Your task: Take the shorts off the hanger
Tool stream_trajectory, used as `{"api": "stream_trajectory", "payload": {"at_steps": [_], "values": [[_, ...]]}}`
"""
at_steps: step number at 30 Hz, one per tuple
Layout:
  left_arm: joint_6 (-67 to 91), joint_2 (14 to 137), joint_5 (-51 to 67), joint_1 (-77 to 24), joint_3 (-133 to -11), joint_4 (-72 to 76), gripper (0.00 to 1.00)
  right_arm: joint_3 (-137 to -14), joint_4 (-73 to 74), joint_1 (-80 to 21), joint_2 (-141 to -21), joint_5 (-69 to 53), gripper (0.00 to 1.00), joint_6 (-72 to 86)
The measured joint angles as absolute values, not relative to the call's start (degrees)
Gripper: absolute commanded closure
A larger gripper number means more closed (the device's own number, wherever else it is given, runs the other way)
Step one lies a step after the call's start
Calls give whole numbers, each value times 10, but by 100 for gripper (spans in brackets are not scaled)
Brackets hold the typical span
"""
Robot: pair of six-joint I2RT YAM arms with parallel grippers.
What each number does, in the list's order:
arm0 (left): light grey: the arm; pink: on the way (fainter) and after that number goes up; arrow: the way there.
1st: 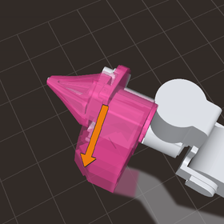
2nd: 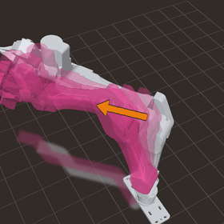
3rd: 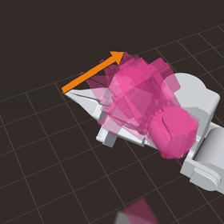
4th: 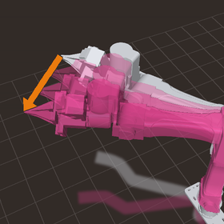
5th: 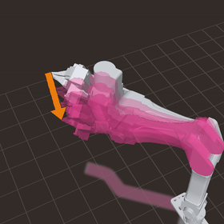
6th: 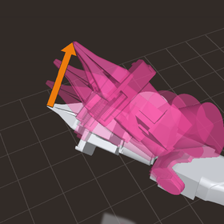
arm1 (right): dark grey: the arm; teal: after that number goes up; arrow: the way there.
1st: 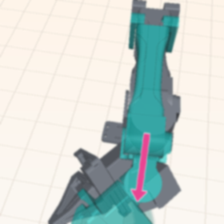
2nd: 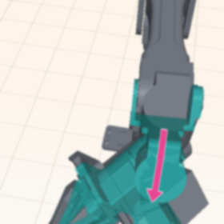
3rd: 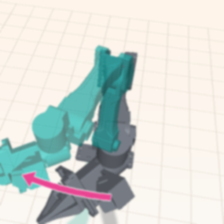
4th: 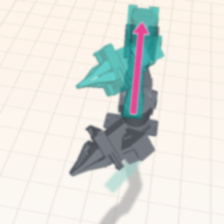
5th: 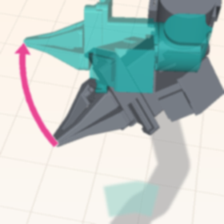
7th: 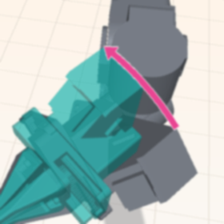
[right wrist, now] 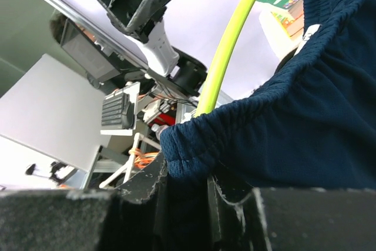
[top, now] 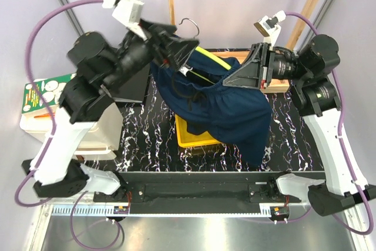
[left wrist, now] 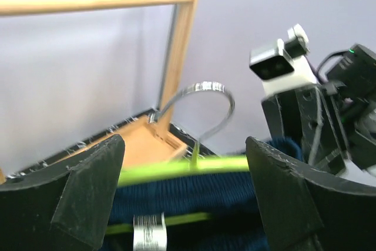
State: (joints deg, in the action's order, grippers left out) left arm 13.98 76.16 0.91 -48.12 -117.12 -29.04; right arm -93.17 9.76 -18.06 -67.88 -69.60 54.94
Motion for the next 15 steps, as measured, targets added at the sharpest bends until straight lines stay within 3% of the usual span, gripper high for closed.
{"api": "stream_trajectory", "payload": {"at_steps": [8,11,12,13,14,15], "values": [[94,843,-33,-480,-1202,-298,26,-931,11,-179,-722,-731,100,615],[86,843,-38,-479,-1202,-299,53,-929,-25,-180,-738,-738,100,639],[83,843,-39,-479,-1203,-298,74,-928,-37,-180,-742,-741,100,646],[79,843,-38,-479,-1204,-297,83,-928,-43,-180,-744,-743,100,650],[77,844,-38,-480,-1207,-297,95,-928,-48,-180,-745,-745,98,651],[74,845,-36,-480,-1209,-298,100,-928,-45,-180,-745,-743,90,648]]}}
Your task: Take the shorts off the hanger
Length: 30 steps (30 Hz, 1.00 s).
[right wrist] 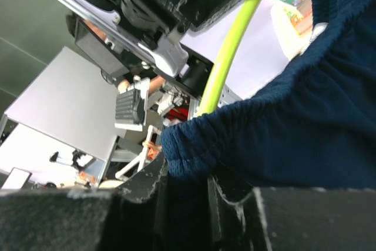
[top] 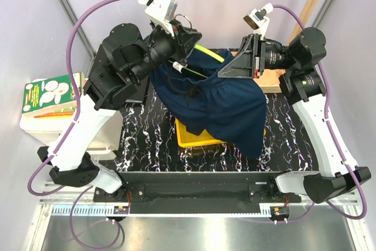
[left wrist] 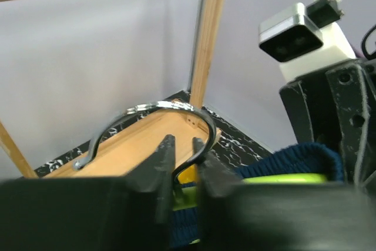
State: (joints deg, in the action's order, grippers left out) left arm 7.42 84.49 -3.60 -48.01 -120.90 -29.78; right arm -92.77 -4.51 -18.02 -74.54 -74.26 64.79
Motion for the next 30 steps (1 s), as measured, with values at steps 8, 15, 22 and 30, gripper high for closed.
{"api": "stream_trajectory", "payload": {"at_steps": [8,15,22,30], "values": [[18,857,-68,-479,-1221,-325,100,-967,122,-180,-745,-667,19,509],[-11,844,-139,-479,-1189,-322,100,-1017,276,-182,-739,-484,8,414],[-17,834,-172,-476,-1148,-318,100,-1018,319,-195,-747,-386,14,412],[-20,827,-178,-475,-1147,-316,100,-1055,359,-245,-781,-319,58,392]]}}
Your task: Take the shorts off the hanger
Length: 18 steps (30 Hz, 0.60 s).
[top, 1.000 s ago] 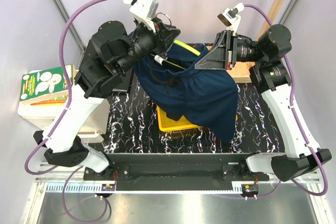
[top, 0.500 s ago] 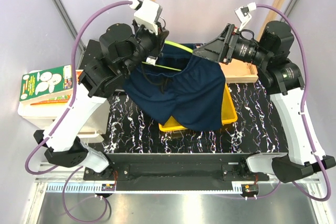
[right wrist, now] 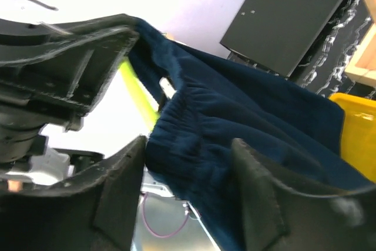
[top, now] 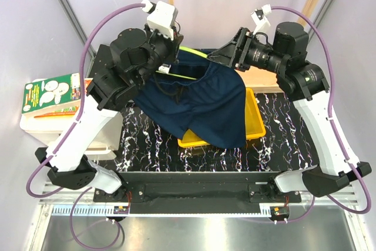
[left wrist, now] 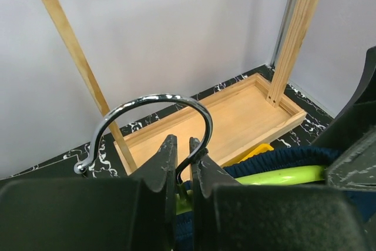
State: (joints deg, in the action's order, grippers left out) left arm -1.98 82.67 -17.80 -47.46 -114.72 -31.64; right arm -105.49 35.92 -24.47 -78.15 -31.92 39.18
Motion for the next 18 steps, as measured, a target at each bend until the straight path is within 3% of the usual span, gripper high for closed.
{"api": "stream_trajectory", "payload": {"at_steps": [3,4,6,11,18], "values": [[-23,817,-179,-474,-1138,-317,100,-1056,362,-254,-783,-304,74,387],[-24,813,-180,-474,-1130,-317,100,-1058,363,-256,-782,-298,85,386],[-22,804,-181,-474,-1114,-313,100,-1058,365,-259,-779,-282,92,383],[-18,771,-189,-476,-1063,-286,100,-1042,372,-261,-770,-250,99,389],[-1,751,-235,-484,-1024,-265,100,-959,368,-264,-694,-184,100,388]]}}
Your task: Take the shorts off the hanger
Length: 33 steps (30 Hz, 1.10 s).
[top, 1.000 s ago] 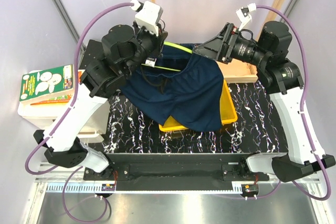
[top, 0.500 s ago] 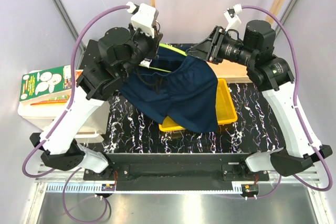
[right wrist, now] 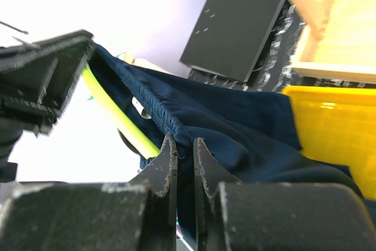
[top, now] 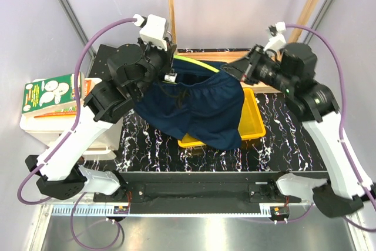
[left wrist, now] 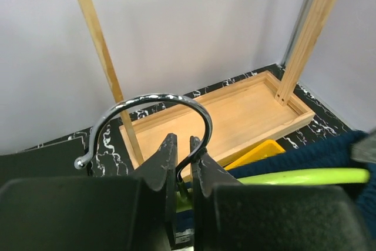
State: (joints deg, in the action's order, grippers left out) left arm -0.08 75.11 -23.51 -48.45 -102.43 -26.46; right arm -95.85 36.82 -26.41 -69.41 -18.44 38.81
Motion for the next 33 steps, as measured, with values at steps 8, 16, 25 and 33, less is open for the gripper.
{"api": "stream_trajectory", "payload": {"at_steps": [8,16,25,33], "values": [[41,737,-299,-487,-1016,-247,100,-837,351,-265,-547,-108,100,389],[86,731,-300,-486,-1011,-248,100,-763,338,-265,-457,-66,100,398],[164,715,-291,-458,-1006,-260,100,-720,352,-265,-423,-58,100,413],[256,694,-245,-430,-1007,-263,100,-717,341,-266,-417,-91,100,410]]}}
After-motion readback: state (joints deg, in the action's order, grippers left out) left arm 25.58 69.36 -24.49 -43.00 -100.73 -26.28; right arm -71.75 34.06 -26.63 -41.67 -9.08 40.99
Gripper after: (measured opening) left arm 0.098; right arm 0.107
